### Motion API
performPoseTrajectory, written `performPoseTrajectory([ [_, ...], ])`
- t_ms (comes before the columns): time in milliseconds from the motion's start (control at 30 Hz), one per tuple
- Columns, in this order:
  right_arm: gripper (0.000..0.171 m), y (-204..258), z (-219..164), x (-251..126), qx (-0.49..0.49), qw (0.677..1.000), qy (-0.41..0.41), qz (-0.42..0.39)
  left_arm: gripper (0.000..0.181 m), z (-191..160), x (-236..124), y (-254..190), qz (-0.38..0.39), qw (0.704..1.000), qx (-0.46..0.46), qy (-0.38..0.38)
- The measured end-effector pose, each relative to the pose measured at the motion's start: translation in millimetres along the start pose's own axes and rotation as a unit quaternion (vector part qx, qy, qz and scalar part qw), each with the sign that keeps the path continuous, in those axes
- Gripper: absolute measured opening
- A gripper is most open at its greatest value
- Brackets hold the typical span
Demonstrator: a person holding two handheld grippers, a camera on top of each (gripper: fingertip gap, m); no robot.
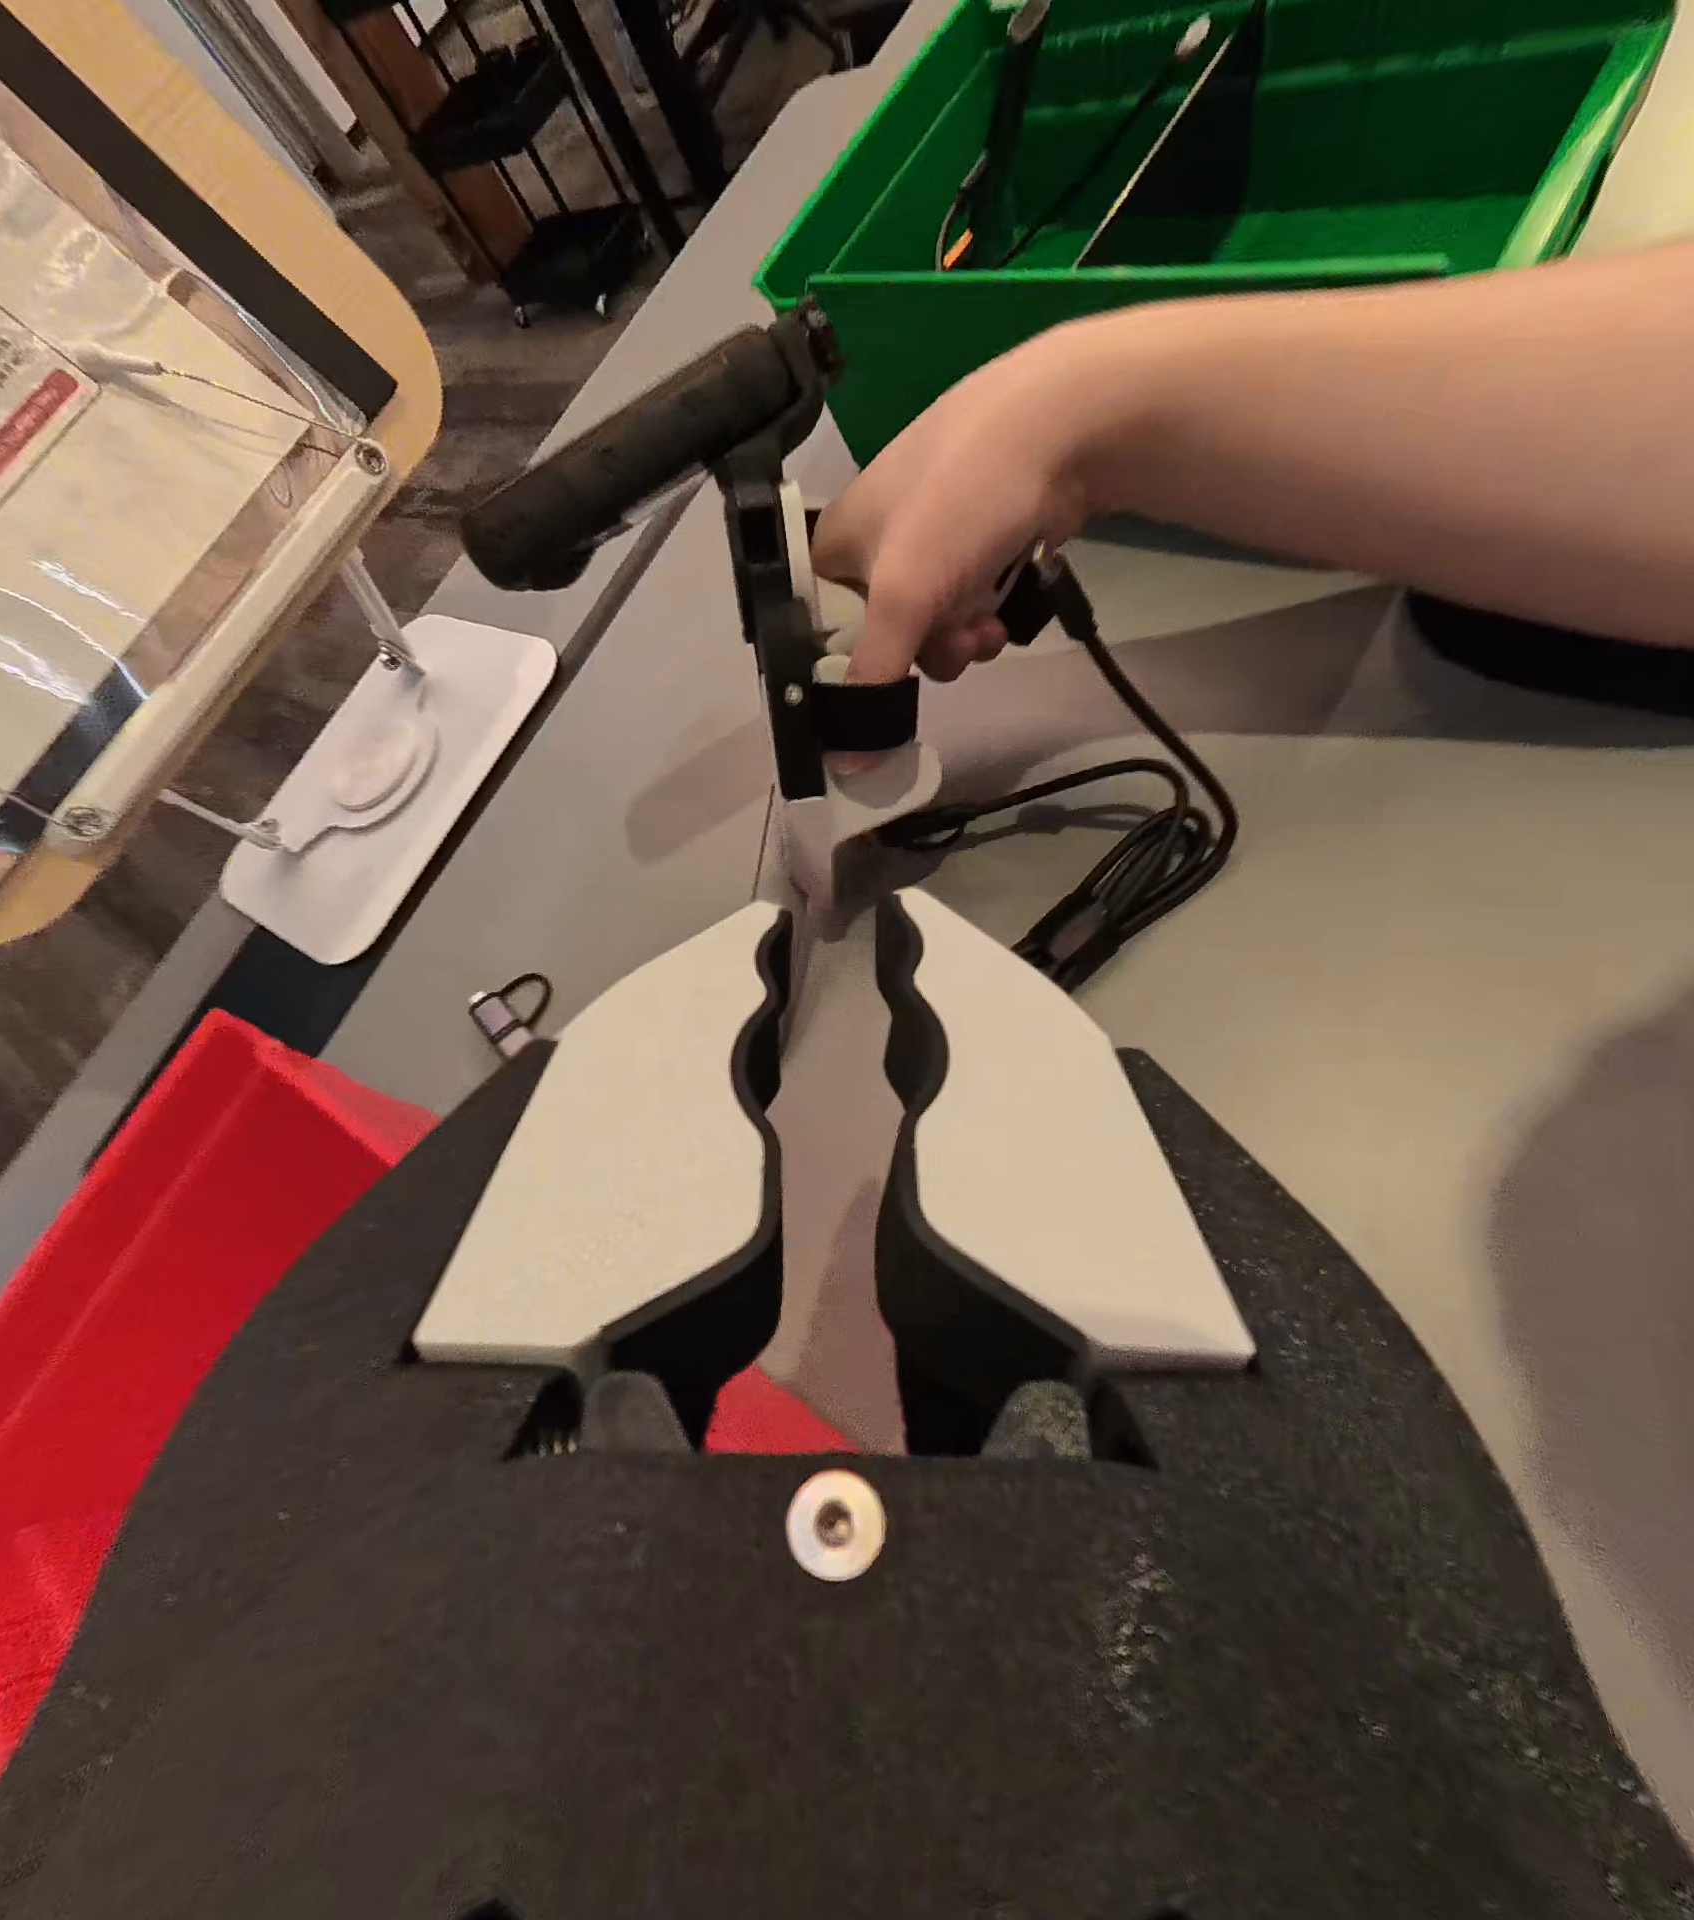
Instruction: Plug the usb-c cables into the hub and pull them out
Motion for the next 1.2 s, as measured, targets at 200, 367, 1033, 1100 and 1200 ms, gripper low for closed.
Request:
performPoseTrajectory([
  [200, 0.032, -13.8, 5.3, -6.4, 0.002, 0.999, -0.008, -0.039, 0.024, 7.3, 20.8, -28.0, -0.094, 0.987, -0.115, -0.067],
  [367, 0.058, -18.1, 46.9, -58.2, -0.066, 0.974, -0.145, -0.161, 0.036, -5.3, 81.0, -53.7, -0.108, 0.99, -0.094, -0.005],
  [1033, 0.061, 76.7, 84.1, -240.2, -0.406, 0.679, -0.44, -0.425, 0.005, 72.7, 87.4, -19.1, -0.206, 0.952, -0.193, -0.121],
  [1100, 0.055, 98.1, 82.5, -254.4, -0.394, 0.665, -0.483, -0.412, 0.005, 92.1, 71.3, 10.9, -0.158, 0.953, -0.202, -0.162],
  [1200, 0.05, 150.3, 71.8, -266.8, -0.4, 0.66, -0.558, -0.306, 0.005, 113.0, 54.8, 47.1, -0.116, 0.938, -0.241, -0.218],
])
Point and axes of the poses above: each gripper's, where its closed fingertips meet, x out along the fingers, z out of its top, y = z × x across the jaws, the point moved 2 cm from there along -x, back along the fingers, and after that the axes turned 6 degrees about -y, right-handed, at the moved point
